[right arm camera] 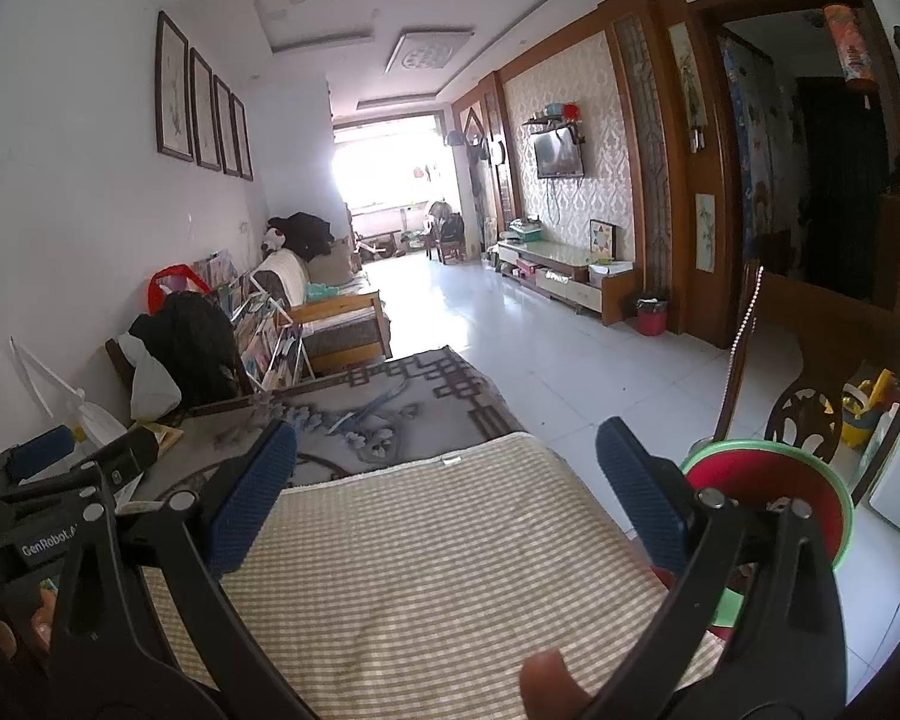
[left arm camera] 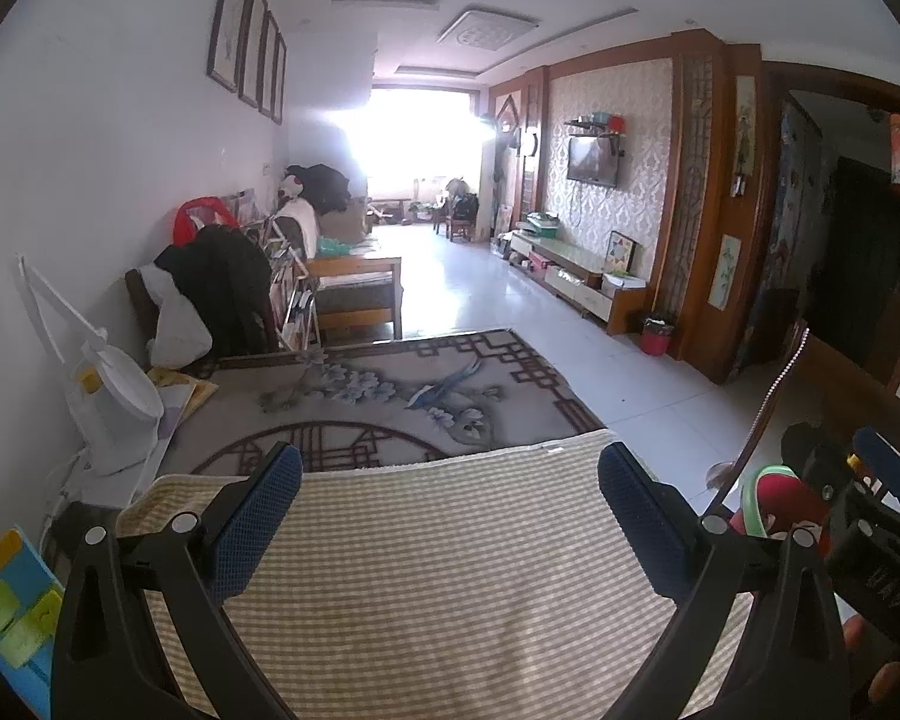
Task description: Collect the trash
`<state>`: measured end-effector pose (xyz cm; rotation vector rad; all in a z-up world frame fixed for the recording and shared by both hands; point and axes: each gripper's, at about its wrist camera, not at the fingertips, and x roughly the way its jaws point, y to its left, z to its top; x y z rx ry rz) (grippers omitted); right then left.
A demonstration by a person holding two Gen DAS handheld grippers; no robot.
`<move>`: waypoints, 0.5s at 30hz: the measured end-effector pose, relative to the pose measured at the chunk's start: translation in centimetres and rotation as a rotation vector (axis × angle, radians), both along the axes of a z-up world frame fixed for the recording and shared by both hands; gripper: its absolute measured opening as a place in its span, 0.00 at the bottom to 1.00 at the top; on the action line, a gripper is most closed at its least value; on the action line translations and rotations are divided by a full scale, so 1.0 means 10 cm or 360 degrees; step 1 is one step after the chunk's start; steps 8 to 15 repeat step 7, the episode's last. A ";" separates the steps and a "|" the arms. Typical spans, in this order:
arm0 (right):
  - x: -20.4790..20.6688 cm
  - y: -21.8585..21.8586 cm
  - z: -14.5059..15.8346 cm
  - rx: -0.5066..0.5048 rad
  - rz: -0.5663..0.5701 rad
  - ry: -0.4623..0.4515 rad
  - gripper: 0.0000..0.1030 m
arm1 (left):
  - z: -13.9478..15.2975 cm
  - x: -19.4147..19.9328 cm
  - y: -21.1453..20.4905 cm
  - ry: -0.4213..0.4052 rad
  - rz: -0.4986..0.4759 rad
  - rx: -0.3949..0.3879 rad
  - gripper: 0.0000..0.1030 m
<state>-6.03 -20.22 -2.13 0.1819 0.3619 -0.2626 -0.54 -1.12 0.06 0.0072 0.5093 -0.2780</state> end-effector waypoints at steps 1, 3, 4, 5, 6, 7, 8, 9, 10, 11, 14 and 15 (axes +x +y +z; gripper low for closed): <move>0.04 -0.01 -0.02 0.0006 0.0012 0.0019 0.96 | -0.02 0.02 0.01 0.0023 0.0011 -0.0006 0.92; 0.17 -0.07 -0.15 0.0035 0.0067 0.0094 0.96 | -0.09 0.06 0.05 0.0083 0.0023 -0.0016 0.92; 0.26 -0.10 -0.25 0.0045 0.0084 0.0143 0.96 | -0.11 0.08 0.06 0.0103 0.0040 -0.0012 0.92; 0.33 -0.13 -0.32 0.0050 0.0096 0.0183 0.96 | -0.16 0.10 0.09 0.0128 0.0074 -0.0004 0.92; 0.45 -0.20 -0.48 0.0050 0.0116 0.0254 0.96 | -0.21 0.10 0.12 0.0152 0.0109 0.0002 0.92; 0.54 -0.23 -0.57 0.0042 0.0128 0.0305 0.96 | -0.24 0.11 0.15 0.0170 0.0133 0.0004 0.92; 0.54 -0.23 -0.57 0.0042 0.0128 0.0305 0.96 | -0.24 0.11 0.15 0.0170 0.0133 0.0004 0.92; 0.54 -0.23 -0.57 0.0042 0.0128 0.0305 0.96 | -0.24 0.11 0.15 0.0170 0.0133 0.0004 0.92; 0.54 -0.23 -0.57 0.0042 0.0128 0.0305 0.96 | -0.24 0.11 0.15 0.0170 0.0133 0.0004 0.92; 0.54 -0.23 -0.57 0.0042 0.0128 0.0305 0.96 | -0.24 0.11 0.15 0.0170 0.0133 0.0004 0.92; 0.54 -0.23 -0.57 0.0042 0.0128 0.0305 0.96 | -0.24 0.11 0.15 0.0170 0.0133 0.0004 0.92; 0.54 -0.23 -0.57 0.0042 0.0128 0.0305 0.96 | -0.24 0.11 0.15 0.0170 0.0133 0.0004 0.92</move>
